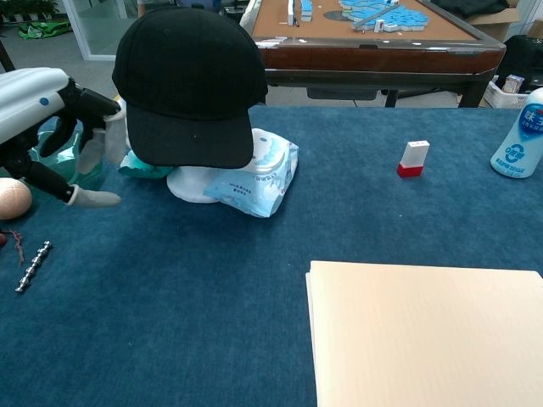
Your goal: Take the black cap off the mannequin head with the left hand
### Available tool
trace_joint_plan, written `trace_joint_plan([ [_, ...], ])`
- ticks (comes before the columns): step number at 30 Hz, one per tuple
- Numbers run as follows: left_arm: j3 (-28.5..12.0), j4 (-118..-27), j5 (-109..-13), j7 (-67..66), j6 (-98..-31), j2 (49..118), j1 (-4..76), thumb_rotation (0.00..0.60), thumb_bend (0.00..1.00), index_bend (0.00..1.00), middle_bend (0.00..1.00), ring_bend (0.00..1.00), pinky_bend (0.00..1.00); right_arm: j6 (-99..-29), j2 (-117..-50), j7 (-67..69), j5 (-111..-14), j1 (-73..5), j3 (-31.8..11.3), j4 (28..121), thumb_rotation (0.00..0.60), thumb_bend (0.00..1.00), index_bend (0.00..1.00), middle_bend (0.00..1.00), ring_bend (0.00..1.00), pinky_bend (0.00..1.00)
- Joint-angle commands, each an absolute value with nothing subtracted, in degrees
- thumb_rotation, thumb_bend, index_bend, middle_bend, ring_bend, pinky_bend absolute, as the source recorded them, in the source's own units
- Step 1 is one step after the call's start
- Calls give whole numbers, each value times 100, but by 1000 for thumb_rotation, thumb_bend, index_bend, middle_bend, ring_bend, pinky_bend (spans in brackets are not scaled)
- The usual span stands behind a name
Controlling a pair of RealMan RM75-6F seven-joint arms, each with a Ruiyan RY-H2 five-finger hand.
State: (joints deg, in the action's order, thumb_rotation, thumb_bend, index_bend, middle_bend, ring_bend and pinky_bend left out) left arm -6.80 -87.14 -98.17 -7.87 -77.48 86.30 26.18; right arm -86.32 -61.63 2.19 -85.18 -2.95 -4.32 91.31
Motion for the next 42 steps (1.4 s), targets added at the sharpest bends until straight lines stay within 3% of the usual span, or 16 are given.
trace_joint_plan([
  [1,-718,-8650,-9774,-837,-7755,8741,2675,600,0,612,760,608,762,-8638,-6157,243,-8512,-290,-438,9127,600,355,444,437,376,454],
  [22,-1026,-7928,-9406,-815,-7782,9463,3087,600,0,620,768,615,772,-8718,-6114,389,-8487,-229,-470,9099,600,356,444,437,376,454],
  [42,-1031,-7673,-9226,-931,-7761,9694,3314,600,0,619,768,615,772,-8781,-6106,408,-8530,-187,-464,9105,600,355,444,437,376,454],
])
